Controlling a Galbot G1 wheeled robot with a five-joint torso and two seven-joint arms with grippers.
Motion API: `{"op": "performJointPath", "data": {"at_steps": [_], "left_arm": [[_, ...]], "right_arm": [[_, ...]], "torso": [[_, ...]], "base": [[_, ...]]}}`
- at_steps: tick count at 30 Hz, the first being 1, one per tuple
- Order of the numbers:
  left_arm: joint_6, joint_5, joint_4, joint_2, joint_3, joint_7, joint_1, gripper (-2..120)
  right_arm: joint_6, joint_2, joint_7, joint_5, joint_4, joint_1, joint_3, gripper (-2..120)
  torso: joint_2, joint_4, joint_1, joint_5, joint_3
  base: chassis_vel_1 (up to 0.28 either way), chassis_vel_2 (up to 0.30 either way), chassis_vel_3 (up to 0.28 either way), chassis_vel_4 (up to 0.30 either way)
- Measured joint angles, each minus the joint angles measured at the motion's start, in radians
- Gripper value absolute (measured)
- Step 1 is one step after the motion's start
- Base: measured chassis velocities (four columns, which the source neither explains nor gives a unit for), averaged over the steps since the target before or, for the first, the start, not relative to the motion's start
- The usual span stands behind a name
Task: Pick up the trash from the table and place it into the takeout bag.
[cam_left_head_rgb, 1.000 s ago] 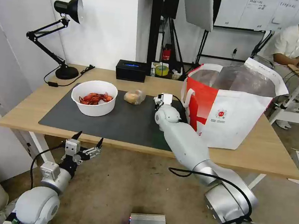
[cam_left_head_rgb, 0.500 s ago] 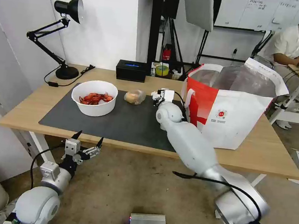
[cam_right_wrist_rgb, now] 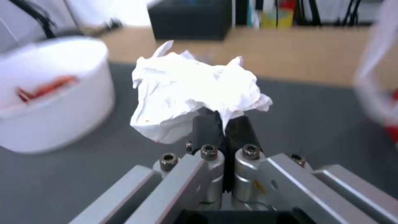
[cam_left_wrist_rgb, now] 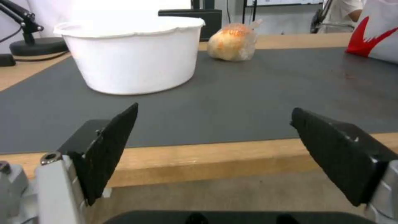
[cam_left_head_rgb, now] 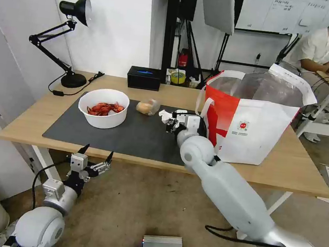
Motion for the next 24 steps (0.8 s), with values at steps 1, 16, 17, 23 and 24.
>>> {"op": "performJointPath", "data": {"at_steps": [1, 16, 17, 23, 24], "left_arm": [[0.002, 0.000, -0.004, -0.006, 0.000, -0.001, 0.001, 100], [0.005, 0.003, -0.015, 0.004, 0.008, -0.016, 0.001, 100], [0.005, 0.004, -0.015, 0.004, 0.012, -0.016, -0.001, 100], [0.006, 0.003, -0.014, 0.004, 0.017, -0.016, -0.005, 100], [0.006, 0.003, -0.014, 0.004, 0.017, -0.017, -0.005, 100]], "right_arm": [[0.000, -0.015, 0.001, -0.003, 0.038, -0.006, 0.020, 0], [0.005, -0.207, 0.004, 0.048, 0.171, 0.067, 0.264, 0], [0.002, -0.229, 0.011, 0.064, 0.155, 0.086, 0.277, 0], [-0.085, -0.309, 0.160, 0.254, 0.088, 0.169, 0.289, 0], [-0.105, -0.318, 0.195, 0.299, 0.081, 0.182, 0.287, 0]], "torso": [[0.000, 0.0000, 0.000, -0.0001, 0.000], [0.000, -0.0003, 0.000, -0.0001, 0.000], [0.000, -0.0003, 0.000, 0.0000, 0.000], [0.000, -0.0002, 0.000, 0.0000, 0.000], [0.000, -0.0003, 0.000, 0.0001, 0.000]], "base": [[0.000, 0.000, 0.000, 0.000], [0.000, 0.000, 0.000, 0.000], [0.000, 0.000, 0.000, 0.000], [0.000, 0.000, 0.000, 0.000], [0.000, 0.000, 0.000, 0.000]]}}
